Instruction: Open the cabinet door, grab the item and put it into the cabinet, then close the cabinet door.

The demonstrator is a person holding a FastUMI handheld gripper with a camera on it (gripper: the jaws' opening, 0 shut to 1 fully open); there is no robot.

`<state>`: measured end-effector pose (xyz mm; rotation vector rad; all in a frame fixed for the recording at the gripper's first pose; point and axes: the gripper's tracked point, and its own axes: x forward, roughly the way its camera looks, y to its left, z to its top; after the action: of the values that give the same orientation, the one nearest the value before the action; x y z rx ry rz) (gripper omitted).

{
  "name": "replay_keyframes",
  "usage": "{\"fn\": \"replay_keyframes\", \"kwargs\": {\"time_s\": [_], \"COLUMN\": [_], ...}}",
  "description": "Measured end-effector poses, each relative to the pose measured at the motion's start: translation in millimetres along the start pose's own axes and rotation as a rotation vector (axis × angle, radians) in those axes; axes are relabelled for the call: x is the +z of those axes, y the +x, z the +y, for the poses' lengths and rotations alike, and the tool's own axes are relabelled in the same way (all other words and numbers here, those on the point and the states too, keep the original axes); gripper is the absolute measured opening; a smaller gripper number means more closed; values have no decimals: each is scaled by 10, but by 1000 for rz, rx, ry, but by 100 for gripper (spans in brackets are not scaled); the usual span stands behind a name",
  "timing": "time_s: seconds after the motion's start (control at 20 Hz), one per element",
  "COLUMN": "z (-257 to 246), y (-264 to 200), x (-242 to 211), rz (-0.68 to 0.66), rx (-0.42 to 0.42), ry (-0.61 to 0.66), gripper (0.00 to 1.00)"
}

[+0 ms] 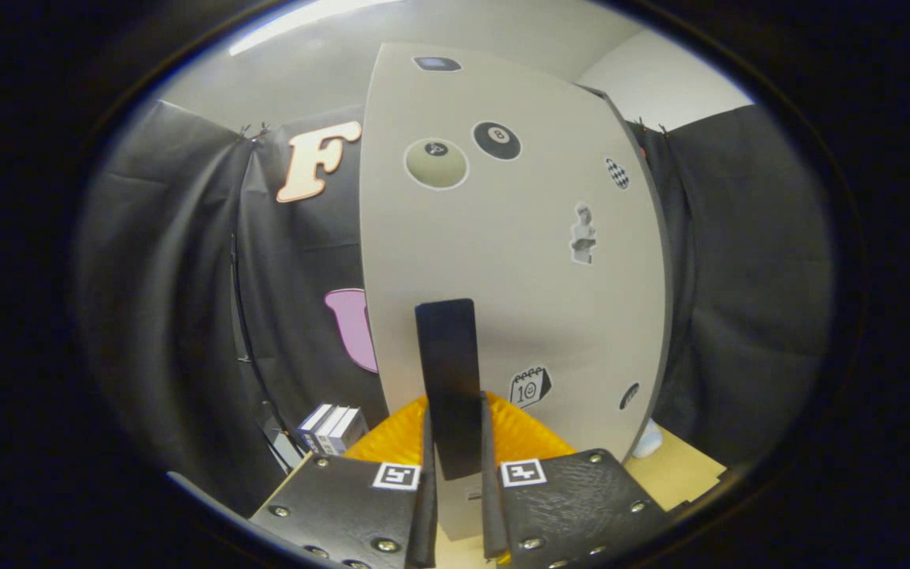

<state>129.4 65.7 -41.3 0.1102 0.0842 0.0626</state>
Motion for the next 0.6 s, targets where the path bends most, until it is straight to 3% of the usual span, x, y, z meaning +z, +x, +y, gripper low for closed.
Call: {"fn": "replay_keyframes", "kwargs": {"time_s": [0.6], "z": [-781], "y": [-939], "x": [93], "rz": [20], "rx": [-71], "ry": [-2], "gripper": [23]}}
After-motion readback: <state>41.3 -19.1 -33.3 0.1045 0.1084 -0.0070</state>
